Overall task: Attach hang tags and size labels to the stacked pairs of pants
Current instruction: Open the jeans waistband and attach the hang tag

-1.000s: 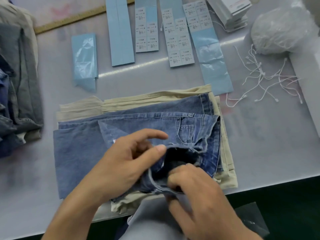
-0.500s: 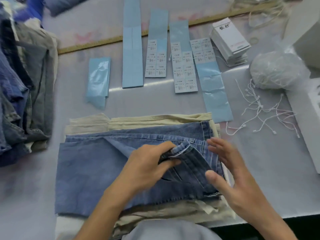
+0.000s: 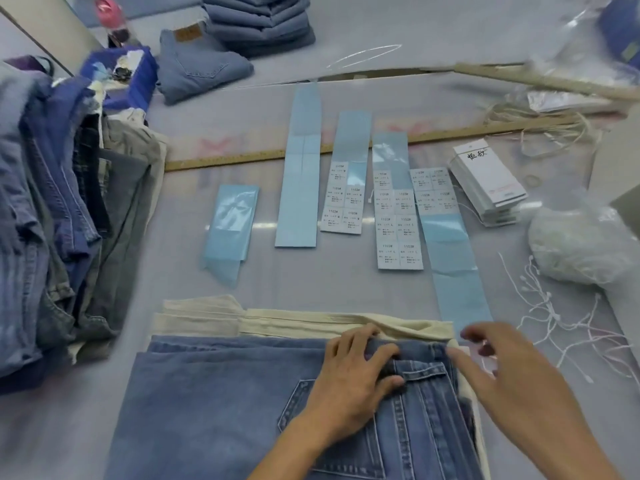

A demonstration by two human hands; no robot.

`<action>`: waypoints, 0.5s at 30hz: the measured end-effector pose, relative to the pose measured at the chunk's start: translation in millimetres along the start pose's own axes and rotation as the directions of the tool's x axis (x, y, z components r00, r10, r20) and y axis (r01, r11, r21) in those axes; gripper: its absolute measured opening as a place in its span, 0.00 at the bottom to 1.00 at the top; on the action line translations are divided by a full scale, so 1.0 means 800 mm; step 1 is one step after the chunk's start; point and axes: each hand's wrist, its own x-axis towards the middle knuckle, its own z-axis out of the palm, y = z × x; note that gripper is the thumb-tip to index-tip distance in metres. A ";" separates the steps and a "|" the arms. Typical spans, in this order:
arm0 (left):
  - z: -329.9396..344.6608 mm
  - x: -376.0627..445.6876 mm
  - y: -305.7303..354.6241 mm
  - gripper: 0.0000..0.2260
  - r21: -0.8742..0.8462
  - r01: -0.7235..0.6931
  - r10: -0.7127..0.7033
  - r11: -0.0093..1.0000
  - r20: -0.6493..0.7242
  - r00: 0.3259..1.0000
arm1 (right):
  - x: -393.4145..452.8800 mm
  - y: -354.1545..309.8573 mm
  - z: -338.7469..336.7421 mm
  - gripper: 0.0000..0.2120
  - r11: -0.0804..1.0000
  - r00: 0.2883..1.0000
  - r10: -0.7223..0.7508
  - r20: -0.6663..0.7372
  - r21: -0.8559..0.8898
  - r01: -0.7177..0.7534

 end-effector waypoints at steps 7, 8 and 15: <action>-0.001 0.011 -0.017 0.12 -0.544 0.067 -0.311 0.836 -0.371 0.875 | 0.039 -0.043 0.114 0.25 0.849 0.848 -0.505 -0.161 -0.269 0.455; -0.006 0.017 -0.024 0.15 -0.577 0.093 -0.362 0.811 -0.370 0.855 | 0.039 -0.034 0.127 0.27 0.827 0.837 -0.524 -0.158 -0.331 0.455; -0.082 0.141 -0.127 0.12 -0.382 0.171 -0.320 0.908 -0.369 0.872 | 0.158 -0.078 0.133 0.10 0.917 0.872 -0.347 -0.346 0.068 0.392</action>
